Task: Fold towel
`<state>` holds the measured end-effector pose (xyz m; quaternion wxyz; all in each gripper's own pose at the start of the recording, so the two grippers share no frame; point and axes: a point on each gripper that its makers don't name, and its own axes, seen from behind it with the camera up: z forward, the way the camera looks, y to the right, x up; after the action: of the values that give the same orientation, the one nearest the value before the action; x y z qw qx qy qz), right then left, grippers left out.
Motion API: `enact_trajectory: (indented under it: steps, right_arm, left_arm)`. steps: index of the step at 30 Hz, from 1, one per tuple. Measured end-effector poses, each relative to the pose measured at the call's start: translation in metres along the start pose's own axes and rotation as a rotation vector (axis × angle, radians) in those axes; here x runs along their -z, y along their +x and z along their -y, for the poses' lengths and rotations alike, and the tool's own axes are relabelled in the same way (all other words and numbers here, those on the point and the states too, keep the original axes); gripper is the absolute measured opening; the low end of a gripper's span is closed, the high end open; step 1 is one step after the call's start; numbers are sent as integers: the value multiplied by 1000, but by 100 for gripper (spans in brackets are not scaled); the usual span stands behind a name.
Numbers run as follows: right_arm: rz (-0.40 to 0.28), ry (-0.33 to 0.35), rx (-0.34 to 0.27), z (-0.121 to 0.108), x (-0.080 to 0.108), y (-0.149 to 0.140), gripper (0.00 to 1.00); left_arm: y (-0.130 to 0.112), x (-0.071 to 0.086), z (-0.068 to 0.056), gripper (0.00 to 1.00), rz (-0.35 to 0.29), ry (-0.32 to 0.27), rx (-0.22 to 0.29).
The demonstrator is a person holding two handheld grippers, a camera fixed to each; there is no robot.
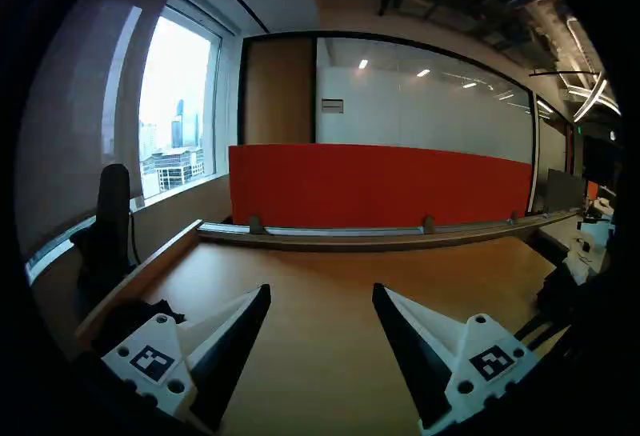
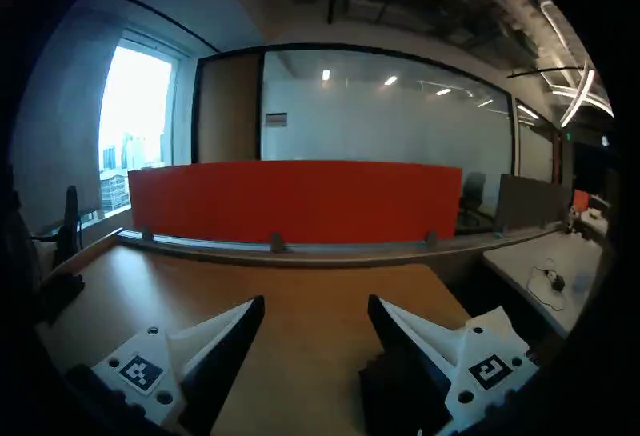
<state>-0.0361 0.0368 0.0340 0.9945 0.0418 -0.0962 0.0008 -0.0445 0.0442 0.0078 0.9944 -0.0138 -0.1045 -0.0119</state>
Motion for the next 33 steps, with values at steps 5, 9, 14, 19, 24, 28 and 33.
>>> enact_trajectory:
  steps: [5,9,14,19,24,28,33]
  right_arm:
    - [-24,13,-7,24,-2,7,100]
    - [-43,18,-11,42,-1,13,100]
    - [-45,21,-6,58,-4,8,100]
    - [-43,22,-6,65,-4,8,100]
    - [-43,20,-14,68,-4,14,100]
    - [-46,27,-25,75,-4,18,100]
    - [-48,35,-28,83,-5,18,100]
  left_arm:
    - [9,-2,4,94,-27,1,3]
    - [13,-2,7,94,-42,0,14]
    - [11,1,10,94,-48,0,29]
    - [11,5,12,94,-54,-7,28]
    - [14,10,14,94,-64,-10,29]
    - [12,12,17,94,-67,-9,34]
    - [8,12,18,95,-70,-10,32]
